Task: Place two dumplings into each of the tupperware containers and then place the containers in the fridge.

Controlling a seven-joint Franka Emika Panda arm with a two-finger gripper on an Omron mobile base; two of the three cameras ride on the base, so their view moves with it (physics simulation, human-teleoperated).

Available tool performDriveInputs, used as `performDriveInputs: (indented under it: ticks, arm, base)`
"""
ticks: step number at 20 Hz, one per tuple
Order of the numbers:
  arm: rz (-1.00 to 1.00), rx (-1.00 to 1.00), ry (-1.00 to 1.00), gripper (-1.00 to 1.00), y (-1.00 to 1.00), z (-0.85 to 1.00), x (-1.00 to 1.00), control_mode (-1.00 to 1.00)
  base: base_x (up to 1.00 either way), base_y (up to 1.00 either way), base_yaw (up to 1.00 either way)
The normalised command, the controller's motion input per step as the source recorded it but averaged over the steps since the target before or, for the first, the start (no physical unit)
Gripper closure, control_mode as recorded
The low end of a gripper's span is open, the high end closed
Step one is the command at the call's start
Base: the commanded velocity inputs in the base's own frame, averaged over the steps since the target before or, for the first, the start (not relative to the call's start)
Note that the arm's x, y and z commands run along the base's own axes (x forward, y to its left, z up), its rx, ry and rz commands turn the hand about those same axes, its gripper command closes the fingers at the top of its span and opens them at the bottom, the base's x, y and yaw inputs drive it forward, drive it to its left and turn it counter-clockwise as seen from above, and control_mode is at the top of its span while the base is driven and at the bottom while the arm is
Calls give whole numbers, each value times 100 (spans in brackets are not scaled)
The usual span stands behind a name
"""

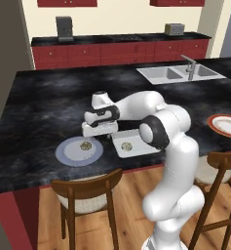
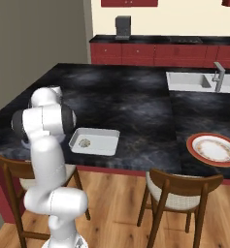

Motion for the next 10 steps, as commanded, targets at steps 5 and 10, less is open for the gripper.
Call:
performDriveInputs:
  ticks: [5, 10]
  arm:
    - [0, -6, 2, -100, 75, -10, 26, -100]
    - [0, -1, 4, -100, 27, -26, 13, -100]
  base:
    - [0, 0, 0]
    - [0, 0, 0]
